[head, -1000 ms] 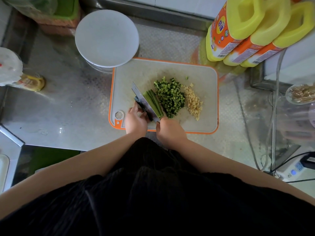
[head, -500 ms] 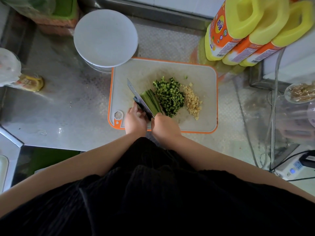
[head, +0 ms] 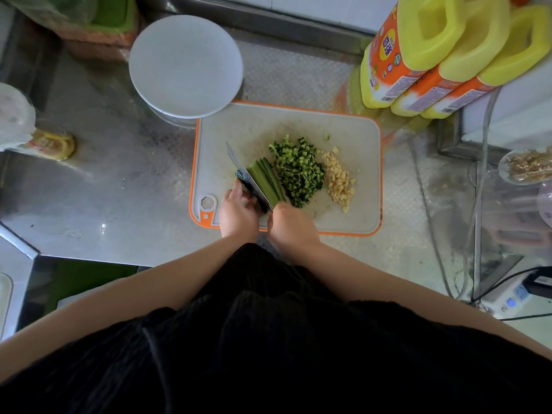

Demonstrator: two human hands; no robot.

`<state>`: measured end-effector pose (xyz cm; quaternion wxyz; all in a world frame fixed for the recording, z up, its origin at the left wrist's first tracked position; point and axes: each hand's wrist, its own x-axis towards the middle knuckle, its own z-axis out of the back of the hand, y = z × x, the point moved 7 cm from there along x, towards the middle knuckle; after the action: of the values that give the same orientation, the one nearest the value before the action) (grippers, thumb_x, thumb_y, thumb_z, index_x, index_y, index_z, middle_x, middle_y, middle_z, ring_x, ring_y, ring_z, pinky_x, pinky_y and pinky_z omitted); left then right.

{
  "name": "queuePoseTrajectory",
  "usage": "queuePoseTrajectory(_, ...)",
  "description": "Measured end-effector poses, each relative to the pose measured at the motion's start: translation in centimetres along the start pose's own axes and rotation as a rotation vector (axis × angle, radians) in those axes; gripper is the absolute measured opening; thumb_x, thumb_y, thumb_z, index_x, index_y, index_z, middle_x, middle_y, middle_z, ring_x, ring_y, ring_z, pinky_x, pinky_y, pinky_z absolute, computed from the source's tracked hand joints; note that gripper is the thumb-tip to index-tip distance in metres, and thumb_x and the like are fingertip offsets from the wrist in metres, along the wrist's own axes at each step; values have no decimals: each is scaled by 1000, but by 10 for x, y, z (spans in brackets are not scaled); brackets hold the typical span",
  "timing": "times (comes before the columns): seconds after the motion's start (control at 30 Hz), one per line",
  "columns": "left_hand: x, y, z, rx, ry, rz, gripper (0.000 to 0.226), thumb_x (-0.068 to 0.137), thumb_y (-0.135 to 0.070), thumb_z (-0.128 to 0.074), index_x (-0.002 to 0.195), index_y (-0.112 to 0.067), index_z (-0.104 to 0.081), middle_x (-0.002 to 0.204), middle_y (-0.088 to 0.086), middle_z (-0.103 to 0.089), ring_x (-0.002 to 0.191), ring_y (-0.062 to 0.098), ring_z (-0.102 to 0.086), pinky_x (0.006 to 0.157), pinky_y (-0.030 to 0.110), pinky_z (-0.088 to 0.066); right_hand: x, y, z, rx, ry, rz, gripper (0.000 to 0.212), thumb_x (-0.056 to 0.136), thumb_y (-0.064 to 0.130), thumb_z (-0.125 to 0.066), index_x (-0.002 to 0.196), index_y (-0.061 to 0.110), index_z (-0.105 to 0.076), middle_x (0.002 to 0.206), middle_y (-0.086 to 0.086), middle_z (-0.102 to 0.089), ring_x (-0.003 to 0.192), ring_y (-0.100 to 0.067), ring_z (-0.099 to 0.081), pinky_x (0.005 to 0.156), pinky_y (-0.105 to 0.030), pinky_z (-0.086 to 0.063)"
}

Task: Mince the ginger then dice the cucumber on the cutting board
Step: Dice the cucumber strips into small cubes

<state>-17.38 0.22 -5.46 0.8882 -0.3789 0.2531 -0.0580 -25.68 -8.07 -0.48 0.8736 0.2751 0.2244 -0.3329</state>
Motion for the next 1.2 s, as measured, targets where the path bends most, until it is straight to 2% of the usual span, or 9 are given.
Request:
queuePoseTrajectory(0.07,-1,0,0,4,0,-3,45,87,7,-43,128,-7,-54,97,2,-50,86,23,-55,66,20,-33,-5,-3,0,-5,15,-11,15,95,9,-43,104,1,-51,98,-17,-63,90,-35,-61,63,-33,-36)
queuePoseTrajectory(0.23,1,3,-1,-3,9,17,51,90,2,-44,140,-9,-47,102,2,-50,94,21,-55,74,26,-38,4,2,-3,-11,-6,-5,13,95,8,-43,102,1,-52,98,-17,-64,89,-36,-62,61,-33,-36)
queuePoseTrajectory(0.4,2,5,-2,4,12,18,53,91,5,-44,141,-11,-46,103,1,-49,91,17,-52,67,15,-31,-3,-4,-5,-20,20,-15,13,94,6,-44,104,1,-51,98,-17,-64,89,-35,-62,62,-33,-38)
queuePoseTrajectory(0.53,3,8,-4,-17,20,57,54,91,1,-47,143,-13,-45,110,6,-55,98,24,-58,76,29,-44,7,3,-6,-7,-5,7,10,95,7,-43,99,2,-50,93,-16,-64,85,-35,-63,59,-33,-36)
queuePoseTrajectory(0.7,3,9,-4,-11,29,62,52,90,4,-46,140,-12,-47,107,2,-54,95,18,-55,70,20,-34,-1,-4,-8,-24,25,5,17,95,6,-43,108,-1,-51,100,-18,-65,92,-35,-63,64,-32,-38)
queuePoseTrajectory(0.9,5,11,-6,-53,18,66,43,87,4,-46,125,-14,-56,102,4,-56,90,26,-61,75,34,-50,9,1,-10,-8,10,-4,13,92,3,-43,102,1,-51,97,-17,-64,88,-36,-63,62,-34,-39)
queuePoseTrajectory(1.03,5,13,-7,-35,37,72,57,90,6,-46,143,-14,-44,108,0,-52,94,15,-52,74,21,-35,3,-5,-11,-13,15,-8,14,93,5,-45,105,0,-51,99,-17,-65,90,-35,-64,64,-32,-40)
queuePoseTrajectory(1.13,6,14,-7,-45,45,86,61,92,3,-46,149,-16,-35,115,0,-53,100,17,-54,80,25,-41,7,-1,-11,-29,14,-25,14,91,3,-46,104,1,-52,99,-16,-65,90,-35,-63,64,-33,-40)
queuePoseTrajectory(1.2,6,14,-7,-63,49,90,58,91,1,-47,146,-17,-41,112,0,-54,97,18,-55,83,30,-47,11,-1,-11,-10,13,-35,14,91,3,-44,102,2,-52,99,-16,-64,89,-36,-63,63,-34,-40)
